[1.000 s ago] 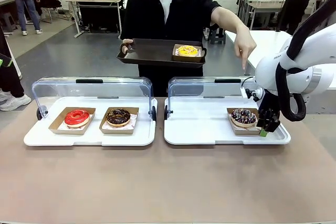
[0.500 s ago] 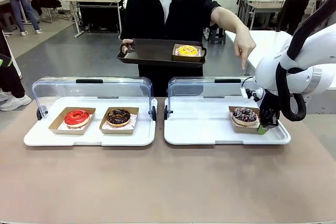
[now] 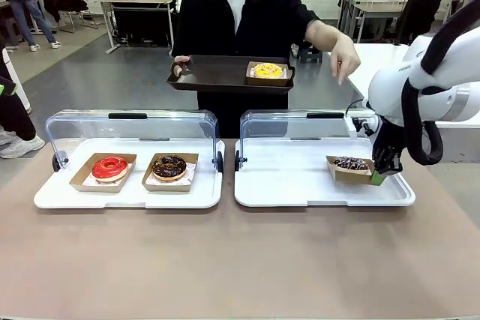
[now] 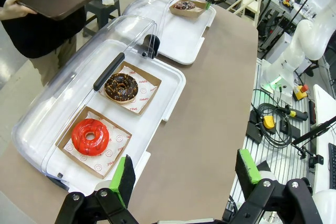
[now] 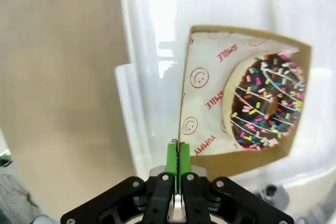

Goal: Provide the desired donut to the person.
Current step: Pick up and lift the Paper togo box containing the Donut pointed at by the person, then place the picked Paper togo box onto the Handle tray extended by the person.

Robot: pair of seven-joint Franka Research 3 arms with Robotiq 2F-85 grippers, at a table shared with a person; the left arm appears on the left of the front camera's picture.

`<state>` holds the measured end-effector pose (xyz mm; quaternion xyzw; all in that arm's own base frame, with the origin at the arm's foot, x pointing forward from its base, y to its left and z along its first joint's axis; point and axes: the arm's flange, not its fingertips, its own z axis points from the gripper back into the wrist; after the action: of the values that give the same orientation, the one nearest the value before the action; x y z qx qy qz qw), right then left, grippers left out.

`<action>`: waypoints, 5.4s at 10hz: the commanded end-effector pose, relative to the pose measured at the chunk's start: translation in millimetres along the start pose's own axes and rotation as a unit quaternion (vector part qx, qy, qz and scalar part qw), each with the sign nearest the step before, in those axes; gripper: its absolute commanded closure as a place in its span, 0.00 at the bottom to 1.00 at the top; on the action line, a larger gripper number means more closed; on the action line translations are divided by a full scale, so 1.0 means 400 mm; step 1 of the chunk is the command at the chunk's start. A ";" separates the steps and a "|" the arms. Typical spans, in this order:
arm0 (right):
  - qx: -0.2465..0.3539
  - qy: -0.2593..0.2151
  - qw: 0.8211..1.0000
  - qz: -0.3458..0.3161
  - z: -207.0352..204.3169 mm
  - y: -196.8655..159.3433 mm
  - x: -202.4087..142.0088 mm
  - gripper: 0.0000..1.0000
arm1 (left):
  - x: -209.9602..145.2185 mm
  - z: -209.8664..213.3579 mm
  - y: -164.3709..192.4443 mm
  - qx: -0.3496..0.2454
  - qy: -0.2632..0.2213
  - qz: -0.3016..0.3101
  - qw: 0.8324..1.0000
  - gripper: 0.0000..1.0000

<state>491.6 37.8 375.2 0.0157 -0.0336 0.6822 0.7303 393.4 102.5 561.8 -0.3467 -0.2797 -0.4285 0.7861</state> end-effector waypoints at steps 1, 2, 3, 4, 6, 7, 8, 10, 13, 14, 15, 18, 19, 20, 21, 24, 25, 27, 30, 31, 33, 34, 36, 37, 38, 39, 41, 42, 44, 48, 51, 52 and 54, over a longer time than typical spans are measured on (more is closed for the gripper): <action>0.006 0.023 1.000 -0.009 0.101 0.087 0.026 1.00 | 0.007 0.001 -0.004 -0.003 -0.007 0.007 1.000 0.00; -0.008 0.022 1.000 0.003 0.150 0.120 0.033 1.00 | 0.007 0.001 -0.004 -0.003 -0.007 0.007 1.000 0.00; -0.017 0.025 0.999 0.015 0.202 0.161 0.038 1.00 | 0.007 0.001 -0.004 -0.003 -0.007 0.007 1.000 0.00; -0.024 0.034 0.999 0.022 0.244 0.197 0.042 1.00 | 0.007 0.001 -0.004 -0.003 -0.007 0.007 1.000 0.00; -0.035 0.038 0.998 0.030 0.337 0.251 0.050 1.00 | 0.007 0.001 -0.004 -0.003 -0.007 0.007 1.000 0.00; -0.028 0.035 0.999 0.019 0.381 0.265 0.056 1.00 | 0.007 0.001 -0.004 -0.003 -0.007 0.007 1.000 0.00; -0.033 0.035 0.999 0.017 0.433 0.268 0.066 1.00 | 0.007 0.001 -0.004 -0.003 -0.007 0.007 1.000 0.00; -0.059 0.034 0.998 0.004 0.538 0.256 0.097 1.00 | 0.007 0.001 -0.004 -0.003 -0.007 0.007 1.000 0.00; -0.074 0.039 0.996 -0.005 0.632 0.212 0.134 1.00 | 0.007 0.001 -0.004 -0.003 -0.007 0.007 1.000 0.00; -0.068 0.037 0.997 -0.009 0.629 0.186 0.136 1.00 | 0.007 0.001 -0.004 -0.003 -0.007 0.007 1.000 0.00; -0.063 0.033 0.997 -0.010 0.614 0.160 0.132 1.00 | 0.007 0.001 -0.004 -0.003 -0.007 0.007 1.000 0.00; -0.082 0.016 0.997 0.004 0.642 0.220 0.127 1.00 | 0.007 0.001 -0.004 -0.003 -0.007 0.007 1.000 0.00; -0.082 0.016 0.997 0.004 0.642 0.220 0.127 1.00 | 0.007 0.001 -0.004 -0.003 -0.007 0.007 1.000 0.00; -0.082 0.016 0.997 0.004 0.642 0.220 0.127 1.00 | 0.007 0.001 -0.004 -0.003 -0.007 0.007 1.000 0.00; -0.082 0.016 0.997 0.004 0.642 0.220 0.127 1.00 | 0.007 0.001 -0.004 -0.003 -0.007 0.007 1.000 0.00; -0.082 0.016 0.997 0.004 0.642 0.220 0.127 1.00 | 0.007 0.001 -0.004 -0.003 -0.007 0.007 1.000 0.00; -0.082 0.016 0.997 0.004 0.642 0.220 0.127 1.00 | 0.007 0.001 -0.004 -0.003 -0.007 0.007 1.000 0.00; -0.082 0.016 0.997 0.004 0.642 0.220 0.127 1.00 | 0.007 0.001 -0.004 -0.003 -0.007 0.007 1.000 0.00; -0.082 0.016 0.997 0.004 0.642 0.220 0.127 1.00 | 0.007 0.001 -0.004 -0.003 -0.007 0.007 1.000 0.00; -0.082 0.016 0.997 0.004 0.642 0.220 0.127 1.00 | 0.007 0.001 -0.004 -0.003 -0.007 0.007 1.000 0.00; -0.082 0.016 0.997 0.004 0.642 0.220 0.127 1.00 | 0.007 0.001 -0.004 -0.003 -0.007 0.007 1.000 0.00; -0.082 0.016 0.997 0.004 0.642 0.220 0.127 1.00 | 0.007 0.001 -0.004 -0.003 -0.007 0.007 1.000 0.00; -0.082 0.016 0.997 0.004 0.642 0.220 0.127 1.00 | 0.007 0.001 -0.004 -0.003 -0.007 0.007 1.000 0.00; -0.082 0.016 0.997 0.004 0.642 0.220 0.127 1.00 | 0.007 0.001 -0.004 -0.003 -0.007 0.007 1.000 0.00; -0.082 0.016 0.997 0.004 0.642 0.220 0.127 1.00 | 0.007 0.001 -0.004 -0.003 -0.007 0.007 1.000 0.00; -0.080 0.014 0.997 0.004 0.650 0.213 0.130 0.98 | 0.007 0.001 -0.004 -0.003 -0.007 0.007 1.000 0.00; -0.086 0.034 0.996 -0.014 0.660 0.177 0.242 0.98 | 0.007 0.001 -0.004 -0.003 -0.007 0.007 1.000 0.00; -0.091 0.049 0.994 -0.035 0.669 0.152 0.308 0.98 | 0.007 0.001 -0.004 -0.003 -0.007 0.007 1.000 0.00; -0.092 0.080 0.991 -0.055 0.660 0.103 0.436 0.98 | 0.007 0.001 -0.004 -0.003 -0.007 0.007 1.000 0.00; -0.109 0.055 0.992 -0.026 0.650 0.063 0.707 0.98 | 0.007 0.001 -0.004 -0.003 -0.007 0.007 1.000 0.00; -0.099 0.057 0.993 0.021 0.614 0.063 0.864 0.98 | 0.007 0.001 -0.004 -0.003 -0.007 0.007 1.000 0.00; -0.089 0.048 0.995 0.022 0.592 0.048 0.894 0.98 | 0.007 0.001 -0.004 -0.003 -0.007 0.007 1.000 0.00; -0.078 0.017 0.996 0.049 0.540 0.026 0.922 0.98 | 0.007 0.001 -0.004 -0.003 -0.007 0.007 1.000 0.00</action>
<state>490.7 386.9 613.4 -0.0648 -0.0664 0.7072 0.7009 393.7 101.7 562.0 -0.3467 -0.2792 -0.4292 0.7859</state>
